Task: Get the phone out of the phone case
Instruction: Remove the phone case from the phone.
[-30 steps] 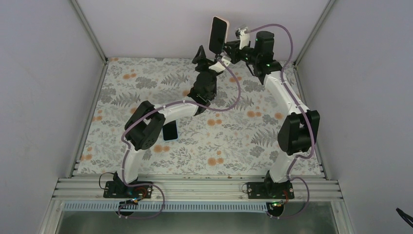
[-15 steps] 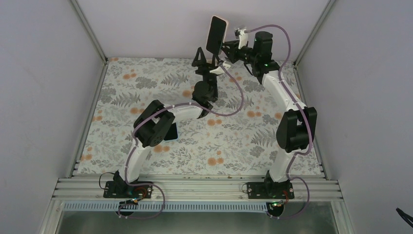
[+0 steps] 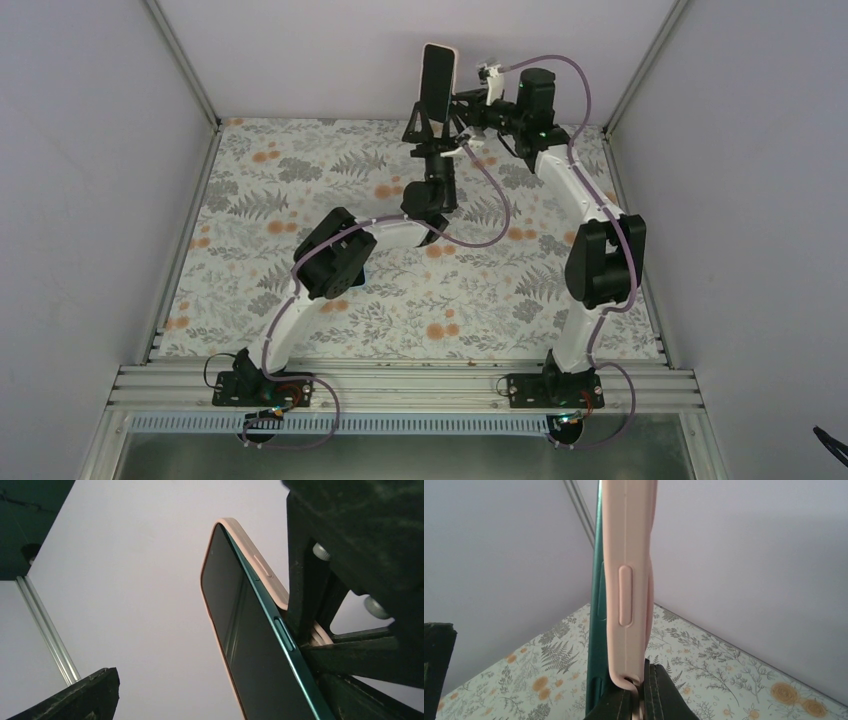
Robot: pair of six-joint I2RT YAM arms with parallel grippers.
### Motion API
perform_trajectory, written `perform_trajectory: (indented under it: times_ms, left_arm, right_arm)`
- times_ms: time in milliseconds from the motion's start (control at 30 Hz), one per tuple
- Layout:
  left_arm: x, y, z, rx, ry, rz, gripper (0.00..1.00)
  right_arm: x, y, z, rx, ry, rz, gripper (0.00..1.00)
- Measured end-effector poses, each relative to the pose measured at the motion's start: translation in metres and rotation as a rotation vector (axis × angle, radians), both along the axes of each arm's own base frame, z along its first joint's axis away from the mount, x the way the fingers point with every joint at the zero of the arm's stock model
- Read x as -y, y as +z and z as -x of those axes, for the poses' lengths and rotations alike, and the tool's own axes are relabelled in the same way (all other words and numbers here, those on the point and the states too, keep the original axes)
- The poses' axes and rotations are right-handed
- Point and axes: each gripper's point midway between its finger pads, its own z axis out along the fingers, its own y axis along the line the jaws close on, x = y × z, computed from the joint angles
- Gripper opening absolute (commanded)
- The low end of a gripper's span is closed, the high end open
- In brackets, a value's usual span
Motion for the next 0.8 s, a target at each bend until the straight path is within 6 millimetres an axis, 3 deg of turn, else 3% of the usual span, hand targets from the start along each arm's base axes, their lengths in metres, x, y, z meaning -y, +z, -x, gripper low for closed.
perform_trajectory:
  times_ms: [100,267,400,633,800]
  left_arm:
    - [0.001,0.003,0.000,0.007,0.003,0.001,0.91]
    - [0.002,0.003,0.001,0.008,-0.010,0.019,0.58]
    - [0.013,-0.012,0.006,-0.010,-0.026,-0.058,0.40]
    - [0.021,-0.024,0.005,-0.035,-0.043,-0.104,0.28]
    - [0.023,-0.024,0.006,-0.034,-0.056,-0.096,0.28]
  right_arm:
    - [0.001,0.003,0.000,0.006,0.000,-0.006,0.04]
    - [-0.001,0.010,0.003,0.043,0.030,-0.010,0.04]
    - [-0.005,0.004,0.010,-0.011,0.033,-0.006,0.04]
    - [-0.004,-0.005,0.012,-0.055,0.028,0.006,0.04]
    - [-0.003,-0.002,0.014,-0.054,0.023,0.012,0.04]
